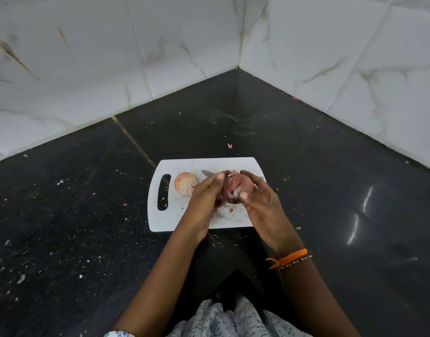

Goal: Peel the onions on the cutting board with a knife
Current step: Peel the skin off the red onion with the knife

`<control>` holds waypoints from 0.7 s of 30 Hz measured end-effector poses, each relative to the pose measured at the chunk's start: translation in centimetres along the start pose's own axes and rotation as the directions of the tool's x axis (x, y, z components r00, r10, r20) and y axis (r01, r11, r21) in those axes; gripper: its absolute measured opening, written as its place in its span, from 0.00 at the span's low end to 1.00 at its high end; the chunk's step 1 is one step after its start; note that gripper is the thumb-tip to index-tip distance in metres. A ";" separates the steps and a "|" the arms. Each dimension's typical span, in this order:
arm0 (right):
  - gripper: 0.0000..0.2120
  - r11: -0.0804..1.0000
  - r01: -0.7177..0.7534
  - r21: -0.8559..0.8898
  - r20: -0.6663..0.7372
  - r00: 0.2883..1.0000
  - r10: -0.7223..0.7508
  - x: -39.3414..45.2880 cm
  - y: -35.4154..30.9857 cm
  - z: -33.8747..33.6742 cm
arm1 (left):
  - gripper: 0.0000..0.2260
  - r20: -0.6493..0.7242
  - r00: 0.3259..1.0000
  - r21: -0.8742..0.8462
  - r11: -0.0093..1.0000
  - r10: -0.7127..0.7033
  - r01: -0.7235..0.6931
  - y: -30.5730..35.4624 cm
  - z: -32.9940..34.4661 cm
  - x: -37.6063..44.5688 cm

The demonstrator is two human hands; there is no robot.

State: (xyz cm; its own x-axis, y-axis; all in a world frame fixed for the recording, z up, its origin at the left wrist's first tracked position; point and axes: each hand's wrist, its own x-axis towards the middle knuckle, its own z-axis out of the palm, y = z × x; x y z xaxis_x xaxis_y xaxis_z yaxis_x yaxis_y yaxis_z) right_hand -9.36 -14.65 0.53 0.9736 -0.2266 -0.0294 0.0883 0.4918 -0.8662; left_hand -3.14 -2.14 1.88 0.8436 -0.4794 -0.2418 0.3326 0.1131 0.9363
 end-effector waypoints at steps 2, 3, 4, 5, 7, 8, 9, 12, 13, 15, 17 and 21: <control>0.24 1.000 0.012 -0.006 0.021 1.000 -0.012 -0.1 0.2 -0.1 | 0.09 0.059 0.998 -0.041 0.999 -0.023 0.026 0.1 0.1 -0.1; 0.24 1.000 0.017 -0.020 0.026 1.000 -0.016 -0.2 0.2 -0.2 | 0.09 0.050 0.998 -0.063 0.998 -0.024 0.027 0.1 0.1 -0.1; 0.25 0.999 0.020 -0.045 0.032 0.999 -0.019 -0.2 0.2 -0.3 | 0.09 0.025 1.000 -0.081 0.997 -0.017 0.019 0.0 0.1 -0.1; 0.26 0.997 0.025 -0.078 0.038 0.999 -0.022 -0.3 0.2 -0.4 | 0.09 -0.005 1.000 -0.099 0.995 -0.011 0.010 0.0 0.0 0.0; 0.28 0.987 0.030 -0.158 0.043 0.999 -0.023 -0.3 0.2 -0.3 | 0.10 -0.055 0.998 -0.135 0.991 -0.006 -0.001 0.0 -0.1 0.0; 0.28 0.980 0.034 -0.194 0.036 0.999 -0.027 -0.2 0.3 -0.2 | 0.09 -0.070 0.998 -0.146 0.989 -0.005 -0.005 -0.1 -0.1 0.0; 0.27 0.973 0.045 -0.225 0.023 0.999 -0.041 -0.2 0.4 -0.2 | 0.07 -0.078 0.997 -0.155 0.988 -0.004 -0.008 -0.2 -0.1 0.0; 0.21 0.960 0.095 -0.262 -0.039 0.993 -0.109 0.0 0.7 0.0 | 0.05 -0.061 0.998 -0.185 0.983 -0.018 0.006 -0.6 -0.1 0.1; 0.20 0.961 0.109 -0.254 -0.055 0.990 -0.127 0.0 0.7 -0.1 | 0.05 -0.051 0.998 -0.186 0.982 -0.022 0.012 -0.6 -0.1 0.1; 0.19 0.959 0.123 -0.254 -0.082 0.986 -0.148 0.0 0.7 -0.1 | 0.08 -0.024 0.999 -0.180 0.983 -0.028 0.023 -0.6 -0.1 0.1; 0.18 0.960 0.119 -0.254 -0.120 0.981 -0.154 0.1 0.7 0.1 | 0.17 0.028 0.999 -0.187 0.982 -0.034 0.039 -0.5 0.0 -0.1; 0.08 0.969 0.111 -0.221 -0.272 0.947 -0.171 0.6 0.5 0.3 | 0.25 0.067 0.998 -0.129 0.991 -0.019 0.028 -0.8 0.2 -0.1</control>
State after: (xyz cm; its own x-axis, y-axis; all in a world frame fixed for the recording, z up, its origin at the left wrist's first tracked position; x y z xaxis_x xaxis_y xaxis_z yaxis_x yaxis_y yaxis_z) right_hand -8.70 -14.27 0.26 0.8498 -0.5269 -0.0154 0.1472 0.2651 -0.9529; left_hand -3.59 -2.32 1.22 0.8068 -0.5388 -0.2422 0.4077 0.2110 0.8884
